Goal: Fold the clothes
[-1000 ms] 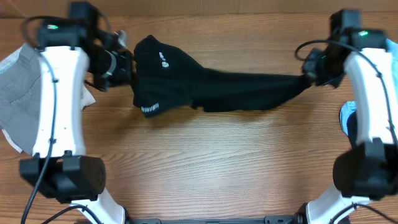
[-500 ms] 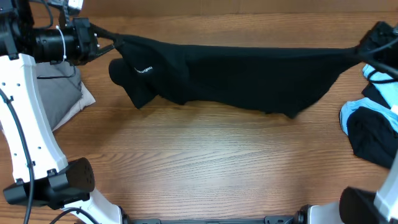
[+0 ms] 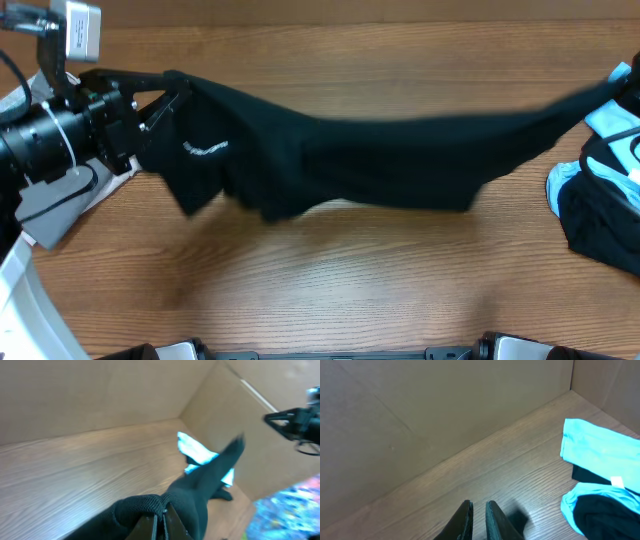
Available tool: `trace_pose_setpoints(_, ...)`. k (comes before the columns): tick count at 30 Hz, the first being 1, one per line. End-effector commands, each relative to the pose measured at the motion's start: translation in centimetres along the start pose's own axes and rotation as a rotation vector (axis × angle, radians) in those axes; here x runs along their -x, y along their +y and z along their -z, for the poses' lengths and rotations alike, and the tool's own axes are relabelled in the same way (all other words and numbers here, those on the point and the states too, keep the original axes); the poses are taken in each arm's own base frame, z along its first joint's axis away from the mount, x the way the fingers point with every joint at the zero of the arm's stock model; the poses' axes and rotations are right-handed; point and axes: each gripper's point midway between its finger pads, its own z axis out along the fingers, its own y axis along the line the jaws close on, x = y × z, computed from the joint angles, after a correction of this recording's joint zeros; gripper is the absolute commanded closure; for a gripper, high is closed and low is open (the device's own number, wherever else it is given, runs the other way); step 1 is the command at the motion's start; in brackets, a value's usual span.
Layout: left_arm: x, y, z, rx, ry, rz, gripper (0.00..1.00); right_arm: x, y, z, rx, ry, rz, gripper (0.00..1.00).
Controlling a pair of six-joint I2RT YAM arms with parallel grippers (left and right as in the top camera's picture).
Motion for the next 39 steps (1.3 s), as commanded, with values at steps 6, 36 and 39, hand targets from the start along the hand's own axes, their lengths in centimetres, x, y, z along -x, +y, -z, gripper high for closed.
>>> trace_pose_setpoints(6, -0.2, 6.5, -3.8, 0.127, 0.092, 0.091, 0.96, -1.7, 0.4, -6.3, 0.016, 0.164, 0.064, 0.88)
trace_pose_setpoints(36, -2.8, 20.9, -8.6, 0.651, 0.224, 0.31, 0.96, -38.6, 9.6, -13.3, 0.461, 1.158, 0.675, 0.55)
trace_pose_setpoints(39, -2.8, 20.9, -8.6, 0.651, 0.225, 0.309, 0.96, -42.4, 10.6, -11.8, 0.541, 1.183, 0.81, 0.51)
